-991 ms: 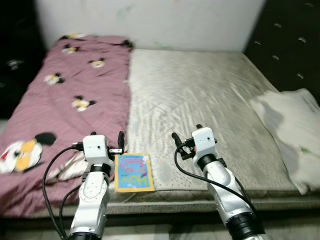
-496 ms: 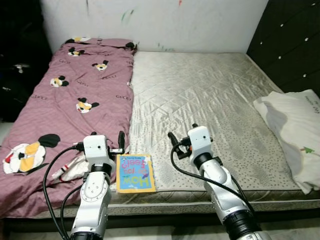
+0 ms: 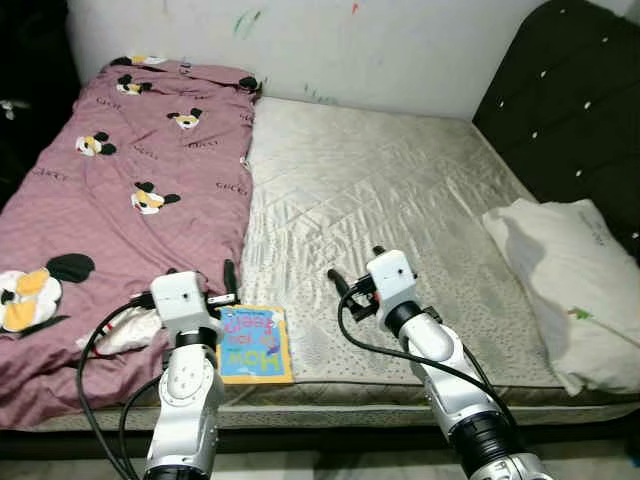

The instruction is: Clean up the room

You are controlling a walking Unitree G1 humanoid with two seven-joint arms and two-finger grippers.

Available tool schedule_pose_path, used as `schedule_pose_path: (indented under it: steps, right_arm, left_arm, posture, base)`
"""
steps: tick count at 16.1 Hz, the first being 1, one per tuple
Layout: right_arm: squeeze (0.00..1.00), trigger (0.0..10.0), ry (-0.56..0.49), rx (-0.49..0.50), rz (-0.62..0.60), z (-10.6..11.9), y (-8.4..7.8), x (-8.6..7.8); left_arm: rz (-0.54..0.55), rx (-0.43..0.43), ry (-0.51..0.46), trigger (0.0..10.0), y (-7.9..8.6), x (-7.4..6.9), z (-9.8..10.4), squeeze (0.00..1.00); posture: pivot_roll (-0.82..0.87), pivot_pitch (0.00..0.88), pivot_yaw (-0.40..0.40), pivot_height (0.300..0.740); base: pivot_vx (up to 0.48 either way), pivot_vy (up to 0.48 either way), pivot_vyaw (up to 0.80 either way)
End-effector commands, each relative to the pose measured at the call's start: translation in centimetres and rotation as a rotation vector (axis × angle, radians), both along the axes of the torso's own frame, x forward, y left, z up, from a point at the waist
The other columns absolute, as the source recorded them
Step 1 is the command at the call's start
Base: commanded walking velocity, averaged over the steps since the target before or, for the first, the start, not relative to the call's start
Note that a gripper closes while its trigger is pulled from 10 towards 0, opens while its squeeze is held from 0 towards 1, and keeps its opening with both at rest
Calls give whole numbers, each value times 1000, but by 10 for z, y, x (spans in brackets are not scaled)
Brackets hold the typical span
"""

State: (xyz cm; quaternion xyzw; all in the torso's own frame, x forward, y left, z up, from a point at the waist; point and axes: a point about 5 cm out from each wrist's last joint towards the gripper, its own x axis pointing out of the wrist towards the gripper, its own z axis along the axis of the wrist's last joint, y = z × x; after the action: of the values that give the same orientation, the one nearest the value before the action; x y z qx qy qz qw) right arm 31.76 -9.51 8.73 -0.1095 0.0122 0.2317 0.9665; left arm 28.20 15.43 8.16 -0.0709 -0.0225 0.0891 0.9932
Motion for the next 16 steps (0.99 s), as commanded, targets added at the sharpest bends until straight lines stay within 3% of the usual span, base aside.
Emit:
schedule_pose_path:
  steps: [1,5,7,11,13,16]
  right_arm:
    - [0,10000,-6,-24,13,2,-2,2]
    - [0,10000,-15,2,-12,2,5,2]
    - [0,10000,-25,27,-50,3,11,4]
    - [0,10000,-70,8,-121,11,2,8]
    - [0,10000,-85,29,-158,11,6,10]
    - [0,10000,-96,60,-207,8,6,8]
  left_arm:
    - [2,-17,5,10000,-3,0,-2,0]
    - [-31,30,16,10000,2,1,-4,0]
    - [-83,60,14,10000,3,7,0,0]
    - [-179,102,-17,10000,-7,24,14,0]
    - [-230,119,-22,10000,-8,29,20,0]
    - [-252,139,-6,10000,-3,29,18,0]
  posture:
    - [1,0,-187,740]
    - [5,0,-126,740]
    - [1,0,-55,740]
    - [-21,0,25,740]
    - [-23,0,89,740]
    - [-19,0,135,740]
  base:
    - [0,0,0]
    - [0,0,0]
    - [0,0,0]
    - [0,0,0]
    - [0,0,0]
    - [0,0,0]
